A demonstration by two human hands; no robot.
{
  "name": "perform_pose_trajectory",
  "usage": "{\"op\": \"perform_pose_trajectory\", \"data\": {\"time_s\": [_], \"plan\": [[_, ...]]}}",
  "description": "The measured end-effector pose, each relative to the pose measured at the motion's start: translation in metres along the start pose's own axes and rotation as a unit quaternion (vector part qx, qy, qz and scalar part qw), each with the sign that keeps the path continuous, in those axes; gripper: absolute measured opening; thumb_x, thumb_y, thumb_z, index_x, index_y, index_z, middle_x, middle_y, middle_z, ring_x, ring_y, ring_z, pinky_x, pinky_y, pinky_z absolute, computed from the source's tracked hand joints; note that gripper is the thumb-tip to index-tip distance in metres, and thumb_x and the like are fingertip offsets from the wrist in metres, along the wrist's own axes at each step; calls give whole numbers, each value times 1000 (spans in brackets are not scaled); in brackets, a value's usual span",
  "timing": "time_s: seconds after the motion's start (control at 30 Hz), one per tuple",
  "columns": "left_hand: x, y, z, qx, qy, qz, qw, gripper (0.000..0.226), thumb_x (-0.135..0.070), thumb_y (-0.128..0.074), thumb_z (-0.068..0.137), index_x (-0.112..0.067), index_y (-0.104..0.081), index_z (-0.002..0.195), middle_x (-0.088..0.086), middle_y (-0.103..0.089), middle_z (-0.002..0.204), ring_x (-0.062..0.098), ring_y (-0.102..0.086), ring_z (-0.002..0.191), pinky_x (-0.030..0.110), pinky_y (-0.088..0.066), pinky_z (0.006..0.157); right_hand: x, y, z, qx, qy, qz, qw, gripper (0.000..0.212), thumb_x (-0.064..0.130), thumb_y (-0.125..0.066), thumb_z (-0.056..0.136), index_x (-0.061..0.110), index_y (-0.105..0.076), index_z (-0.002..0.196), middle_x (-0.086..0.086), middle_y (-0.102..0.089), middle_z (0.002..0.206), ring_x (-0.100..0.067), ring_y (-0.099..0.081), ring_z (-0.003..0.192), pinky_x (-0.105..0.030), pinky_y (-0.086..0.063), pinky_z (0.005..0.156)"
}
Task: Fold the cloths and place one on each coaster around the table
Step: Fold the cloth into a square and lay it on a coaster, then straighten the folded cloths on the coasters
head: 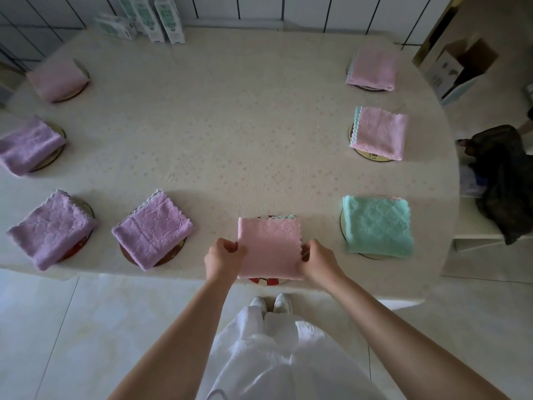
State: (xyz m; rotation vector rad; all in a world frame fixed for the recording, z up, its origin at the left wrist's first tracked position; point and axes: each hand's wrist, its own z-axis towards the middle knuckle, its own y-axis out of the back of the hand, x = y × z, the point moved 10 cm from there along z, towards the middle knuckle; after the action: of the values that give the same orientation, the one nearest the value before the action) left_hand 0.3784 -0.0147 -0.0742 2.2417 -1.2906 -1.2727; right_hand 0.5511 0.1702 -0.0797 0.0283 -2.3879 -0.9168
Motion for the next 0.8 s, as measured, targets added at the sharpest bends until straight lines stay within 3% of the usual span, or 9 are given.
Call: {"op": "perform_pose_trajectory", "data": {"time_s": [0.13,0.23,0.4,0.6,0.73,0.8], "plan": [[13,17,5,-17,9,-5,1000,16,-24,-68,81,-16,-61,92,6,-69,85,23,-65,80,28,-50,62,34,30,12,-58,76,-77,992,18,18,-55,90,12,-53,106,-4,-61,104,-20,-59,91,-38,-51,82],[24,40,9,-44,17,-25,999,15,-25,-71,78,-18,-61,88,2,-69,85,24,-67,81,35,-56,71,67,37,17,-79,116,-96,986,19,16,-54,90,12,-53,108,-5,-58,107,-20,-58,93,-37,-51,82],[43,89,22,-110,15,-88,990,10,-19,-70,76,-20,-62,82,4,-70,82,30,-68,79,44,-56,78,121,9,20,-4,154,-76,985,18,18,-51,92,14,-57,108,-2,-64,103,-18,-59,88,-27,-46,72],[72,161,29,-200,41,-133,970,14,-15,-66,78,-14,-61,90,5,-64,89,27,-60,84,38,-50,78,181,-43,21,34,170,-65,983,19,13,-51,89,13,-62,104,-3,-66,102,-20,-61,97,-26,-45,81],[95,177,46,-132,86,-164,974,18,-8,-59,75,-13,-47,62,3,-45,59,20,-41,55,28,-33,53,216,-76,26,33,157,-47,986,20,13,-55,87,10,-64,104,-6,-68,105,-22,-61,100,-26,-44,87],[107,173,55,-62,116,-208,969,5,-11,-59,70,-9,-55,66,8,-48,60,18,-42,59,29,-34,56,231,-91,31,24,131,-29,991,21,14,-55,87,9,-63,106,-6,-67,107,-22,-60,103,-26,-43,88]]}}
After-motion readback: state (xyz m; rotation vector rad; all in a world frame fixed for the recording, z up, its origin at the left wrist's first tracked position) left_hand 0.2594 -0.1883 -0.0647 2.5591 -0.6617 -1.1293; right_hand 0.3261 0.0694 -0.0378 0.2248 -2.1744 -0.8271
